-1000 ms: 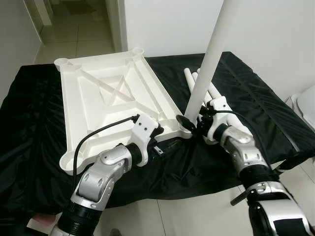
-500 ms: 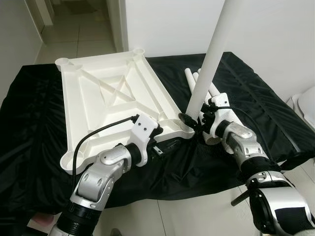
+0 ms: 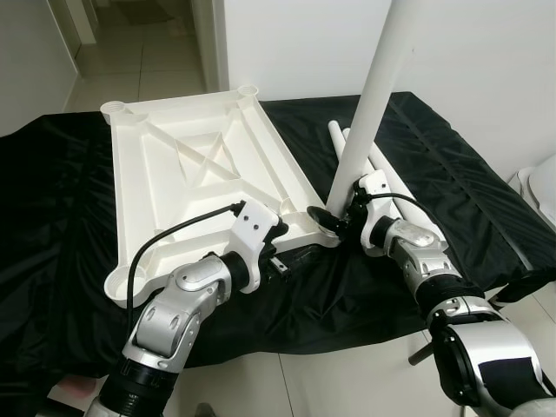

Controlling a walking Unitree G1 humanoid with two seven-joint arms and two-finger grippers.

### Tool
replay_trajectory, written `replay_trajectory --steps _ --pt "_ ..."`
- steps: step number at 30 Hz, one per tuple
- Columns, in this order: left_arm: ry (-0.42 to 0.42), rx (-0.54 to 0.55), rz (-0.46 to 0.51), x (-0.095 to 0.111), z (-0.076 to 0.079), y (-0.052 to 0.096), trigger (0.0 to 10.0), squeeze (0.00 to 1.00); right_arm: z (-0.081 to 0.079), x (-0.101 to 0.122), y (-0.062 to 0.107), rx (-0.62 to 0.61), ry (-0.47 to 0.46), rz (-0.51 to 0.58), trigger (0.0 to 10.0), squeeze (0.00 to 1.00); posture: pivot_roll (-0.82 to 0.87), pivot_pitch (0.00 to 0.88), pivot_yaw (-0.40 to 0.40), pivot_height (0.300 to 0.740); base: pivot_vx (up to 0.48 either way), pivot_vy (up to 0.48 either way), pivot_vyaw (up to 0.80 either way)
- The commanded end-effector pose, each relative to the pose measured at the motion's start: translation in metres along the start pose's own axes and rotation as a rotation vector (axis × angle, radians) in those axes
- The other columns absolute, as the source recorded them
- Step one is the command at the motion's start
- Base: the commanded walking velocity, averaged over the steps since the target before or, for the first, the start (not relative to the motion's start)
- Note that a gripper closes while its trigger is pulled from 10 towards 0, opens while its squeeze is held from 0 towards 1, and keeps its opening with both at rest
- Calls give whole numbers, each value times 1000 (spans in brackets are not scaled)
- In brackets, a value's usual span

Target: Building children table

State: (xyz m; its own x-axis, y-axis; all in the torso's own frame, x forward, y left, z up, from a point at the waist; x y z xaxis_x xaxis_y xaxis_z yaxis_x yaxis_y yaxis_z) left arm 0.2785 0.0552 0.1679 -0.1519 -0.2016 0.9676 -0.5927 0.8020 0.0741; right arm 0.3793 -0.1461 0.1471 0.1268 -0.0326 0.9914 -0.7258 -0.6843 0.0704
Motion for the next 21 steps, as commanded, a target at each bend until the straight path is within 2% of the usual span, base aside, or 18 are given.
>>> replay_trajectory --steps 1,7,8,9,12,15,16,21 --pt "14 34 -24 -4 -1 2 10000 0 -2 -3 -1 23 2 -16 0 0 -18 28 -1 740 0 0 0" --pt "16 40 -25 -4 -1 2 10000 0 -4 -4 0 17 -12 9 0 0 -20 27 -3 740 0 0 0" --pt "16 40 -24 -4 -1 2 10000 0 -5 -5 -1 11 -14 12 4353 0 -23 27 -4 740 0 0 0" --pt "16 40 -23 -4 -2 2 10000 0 -8 -7 -3 -4 -30 21 10000 0 -25 27 -4 740 0 0 0" --pt "16 40 -23 -4 -2 1 10000 0 -9 -9 -4 -15 -41 28 10000 0 -25 27 -4 740 0 0 0" --pt "16 39 -20 -3 -2 0 10000 0 -12 -11 -9 -80 -57 49 10000 0 -31 24 -1 740 0 0 0" --pt "16 35 -18 -3 -2 0 10000 0 -19 -12 -13 -125 -70 87 10000 0 -36 23 2 740 0 0 0" --pt "14 30 -18 -3 -2 -1 10000 0 -30 -12 -21 -203 -118 145 10000 0 -43 20 4 740 0 0 0"
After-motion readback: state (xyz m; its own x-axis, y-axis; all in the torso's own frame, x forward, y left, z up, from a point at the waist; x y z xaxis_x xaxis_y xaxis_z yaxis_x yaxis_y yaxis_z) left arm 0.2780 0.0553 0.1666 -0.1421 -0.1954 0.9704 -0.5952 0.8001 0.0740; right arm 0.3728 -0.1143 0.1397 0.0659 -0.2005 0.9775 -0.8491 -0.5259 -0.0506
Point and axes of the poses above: a point about 5 cm out from each wrist's last joint towards the gripper, its own y axis pointing back from the gripper into the wrist, its own x axis along the axis of the wrist's last joint, z = x × y, the point moved 1 cm from there along -y, pointing out of the wrist towards the gripper, and after that the axes turned 14 degrees about -y, right-handed, at the moved point
